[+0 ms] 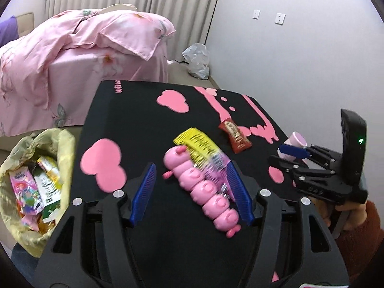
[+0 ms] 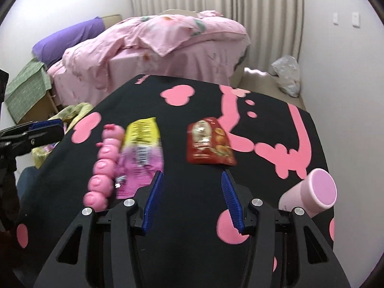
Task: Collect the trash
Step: 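Move both grippers back over the snacks on the table, then grasp the yellow-pink candy bar with the left gripper while the right approaches the red snack bag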
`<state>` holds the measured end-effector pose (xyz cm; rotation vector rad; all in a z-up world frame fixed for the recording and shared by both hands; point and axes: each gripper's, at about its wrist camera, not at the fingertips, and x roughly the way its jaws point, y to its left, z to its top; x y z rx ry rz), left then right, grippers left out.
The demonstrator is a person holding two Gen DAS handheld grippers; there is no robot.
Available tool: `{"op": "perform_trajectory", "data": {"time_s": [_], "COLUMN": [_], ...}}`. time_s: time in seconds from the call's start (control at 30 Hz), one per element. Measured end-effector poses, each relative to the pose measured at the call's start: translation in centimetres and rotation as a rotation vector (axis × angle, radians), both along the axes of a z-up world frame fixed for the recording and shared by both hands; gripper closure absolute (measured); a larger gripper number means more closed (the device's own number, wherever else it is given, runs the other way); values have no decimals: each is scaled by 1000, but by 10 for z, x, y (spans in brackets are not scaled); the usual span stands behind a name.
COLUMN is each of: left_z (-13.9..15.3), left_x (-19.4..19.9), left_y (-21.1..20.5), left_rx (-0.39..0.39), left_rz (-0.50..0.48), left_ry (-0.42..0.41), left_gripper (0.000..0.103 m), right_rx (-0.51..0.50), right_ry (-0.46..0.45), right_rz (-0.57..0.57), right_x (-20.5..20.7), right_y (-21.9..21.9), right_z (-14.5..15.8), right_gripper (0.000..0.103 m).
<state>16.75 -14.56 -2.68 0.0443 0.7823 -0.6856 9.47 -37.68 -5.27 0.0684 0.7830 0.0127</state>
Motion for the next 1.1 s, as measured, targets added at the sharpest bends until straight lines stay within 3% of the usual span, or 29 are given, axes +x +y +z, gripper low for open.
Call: {"op": "perform_trajectory", "data": {"time_s": [0.13, 0.27, 0.43, 0.5, 0.67, 0.73, 1.03, 1.1], "left_z": [-1, -9, -17, -21, -32, -37, -64, -64], "left_x": [5, 15, 30, 35, 45, 49, 66, 66], "left_y": [-7, -5, -10, -14, -27, -37, -95, -95], "left_rx": [0, 8, 27, 38, 40, 62, 239, 237], "left_rz": [29, 37, 11, 20, 12, 0, -88, -96], "left_ry": [-12, 23, 54, 57, 89, 89, 53, 47], "left_gripper": [45, 45, 45, 45, 45, 44, 43, 43], "right_rx": [36, 69, 149, 102, 89, 99, 94, 108], "right_ry": [7, 42, 147, 131, 136, 138, 70, 48], "right_rz": [30, -24, -37, -11, 11, 12, -17, 10], "right_x": [25, 64, 93, 83, 58, 43, 0, 1], "right_y": [-10, -20, -31, -24, -24, -27, -39, -38], "right_z": [-10, -19, -41, -42, -45, -46, -33, -29], "right_gripper": [55, 55, 55, 59, 92, 96, 94, 82]}}
